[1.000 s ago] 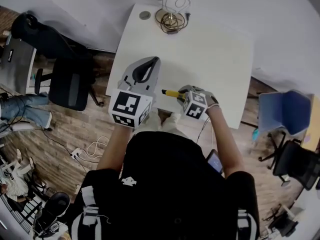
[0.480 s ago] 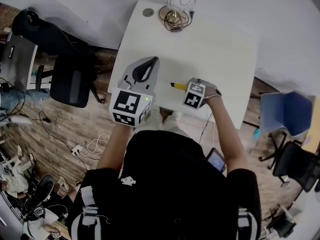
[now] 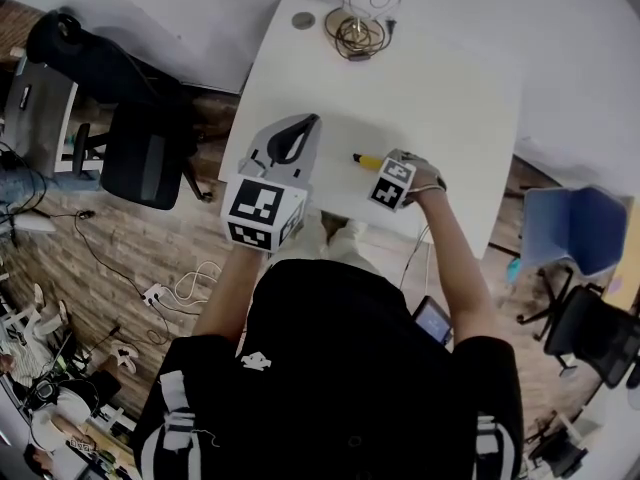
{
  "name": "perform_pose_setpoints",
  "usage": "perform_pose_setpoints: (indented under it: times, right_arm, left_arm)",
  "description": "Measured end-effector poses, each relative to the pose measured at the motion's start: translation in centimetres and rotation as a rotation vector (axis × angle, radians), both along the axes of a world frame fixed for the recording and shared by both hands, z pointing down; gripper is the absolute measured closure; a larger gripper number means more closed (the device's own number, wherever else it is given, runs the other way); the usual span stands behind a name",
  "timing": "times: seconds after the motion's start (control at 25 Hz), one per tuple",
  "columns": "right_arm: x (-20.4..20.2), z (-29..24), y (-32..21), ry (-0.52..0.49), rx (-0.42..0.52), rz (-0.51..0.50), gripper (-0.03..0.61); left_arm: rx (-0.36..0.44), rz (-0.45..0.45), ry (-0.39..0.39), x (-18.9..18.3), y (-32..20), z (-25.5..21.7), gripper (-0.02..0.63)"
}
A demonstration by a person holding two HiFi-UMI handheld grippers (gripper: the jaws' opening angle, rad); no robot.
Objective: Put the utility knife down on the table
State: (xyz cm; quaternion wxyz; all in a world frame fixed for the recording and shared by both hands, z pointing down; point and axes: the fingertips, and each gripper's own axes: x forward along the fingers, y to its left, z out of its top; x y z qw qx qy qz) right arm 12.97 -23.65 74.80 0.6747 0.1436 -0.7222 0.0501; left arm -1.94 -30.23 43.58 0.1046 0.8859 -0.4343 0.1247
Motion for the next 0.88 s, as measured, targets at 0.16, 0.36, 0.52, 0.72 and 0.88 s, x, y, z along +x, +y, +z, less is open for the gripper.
perform_pose_setpoints:
  times: [0.16, 0.36, 0.52, 0.72, 0.88]
  right_arm:
    - [0.03, 0.14, 0.09, 0.000, -0.004, 0.011, 0.448]
    - [0.10, 0.19, 0.07, -0.002, -0.012, 0.030, 0.448]
    - [0.17, 0.19, -0.04, -0.008, -0.018, 0.041, 0.443]
    - [0.30, 0.17, -0.13, -0.011, -0.016, 0.053, 0.428]
    - [0.36, 0.15, -0.19, -0.011, -0.022, 0.055, 0.417]
  left_arm:
    - [-0.004, 0.001, -0.001, -0.11, 0.06, 0.19, 0.598]
    - [-0.006, 0.009, 0.000, 0.11, 0.13, 0.31, 0.598]
    - [-0.008, 0.010, 0.001, 0.15, 0.12, 0.38, 0.598]
    - [-0.008, 0.007, 0.001, 0.01, 0.15, 0.39, 0.598]
    - [-0.009, 0.004, 0.004, 0.03, -0.04, 0.32, 0.598]
